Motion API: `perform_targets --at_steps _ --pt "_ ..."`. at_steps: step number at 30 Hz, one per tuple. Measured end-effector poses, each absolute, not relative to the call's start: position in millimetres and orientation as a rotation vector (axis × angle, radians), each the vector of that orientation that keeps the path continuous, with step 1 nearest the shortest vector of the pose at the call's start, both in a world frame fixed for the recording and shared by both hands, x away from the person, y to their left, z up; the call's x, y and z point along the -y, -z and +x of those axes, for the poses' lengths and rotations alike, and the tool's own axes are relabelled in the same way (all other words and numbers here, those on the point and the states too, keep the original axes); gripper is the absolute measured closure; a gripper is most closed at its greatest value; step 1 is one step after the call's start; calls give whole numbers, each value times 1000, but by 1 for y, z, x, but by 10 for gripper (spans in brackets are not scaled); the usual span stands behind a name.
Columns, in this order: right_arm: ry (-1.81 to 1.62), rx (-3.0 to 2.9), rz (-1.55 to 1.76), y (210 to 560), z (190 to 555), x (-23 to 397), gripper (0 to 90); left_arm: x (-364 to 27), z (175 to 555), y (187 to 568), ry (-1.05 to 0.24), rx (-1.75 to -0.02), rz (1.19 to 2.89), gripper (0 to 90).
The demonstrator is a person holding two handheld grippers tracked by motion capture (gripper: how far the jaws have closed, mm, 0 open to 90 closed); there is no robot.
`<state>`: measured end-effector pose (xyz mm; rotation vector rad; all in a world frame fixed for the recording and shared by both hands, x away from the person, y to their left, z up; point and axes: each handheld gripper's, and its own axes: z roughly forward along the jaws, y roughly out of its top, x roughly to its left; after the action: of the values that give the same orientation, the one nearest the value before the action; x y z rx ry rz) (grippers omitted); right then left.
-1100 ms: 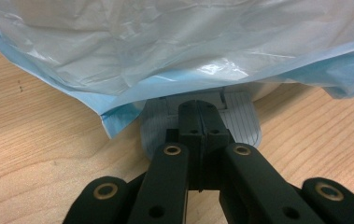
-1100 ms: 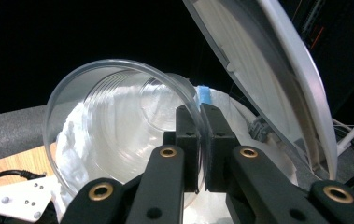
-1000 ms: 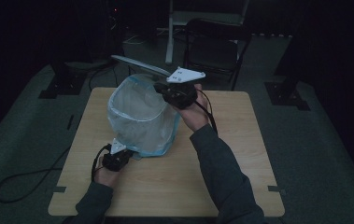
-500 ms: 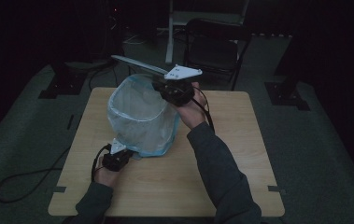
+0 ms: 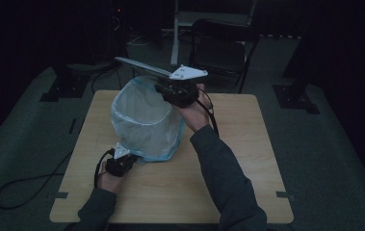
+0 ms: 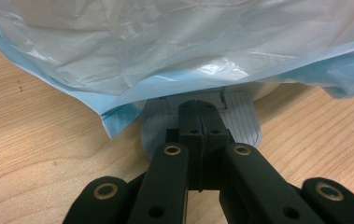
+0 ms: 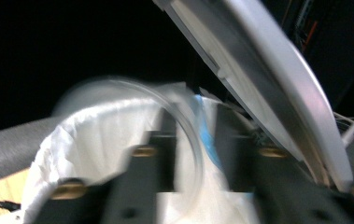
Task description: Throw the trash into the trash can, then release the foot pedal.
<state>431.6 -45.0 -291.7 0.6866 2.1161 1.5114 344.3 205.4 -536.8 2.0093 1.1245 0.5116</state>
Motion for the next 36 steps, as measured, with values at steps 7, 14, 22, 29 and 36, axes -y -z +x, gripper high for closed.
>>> perform_targets --at_steps 7,14,22,29,36 --pt "-1508 -2128 659 290 426 46 589 -205 344 537 -511 -1126 2009 900" --pt "-1497 -2138 663 295 422 51 586 -205 344 537 -513 -1126 2011 900" --pt "-1477 -2143 680 311 417 61 578 -205 344 537 -512 -1125 2008 900" --pt "-1448 -2150 676 320 409 68 564 -206 344 537 -510 -1125 2009 900" --pt "-1447 -2141 668 333 393 84 561 -205 344 537 -514 -1128 2008 900"
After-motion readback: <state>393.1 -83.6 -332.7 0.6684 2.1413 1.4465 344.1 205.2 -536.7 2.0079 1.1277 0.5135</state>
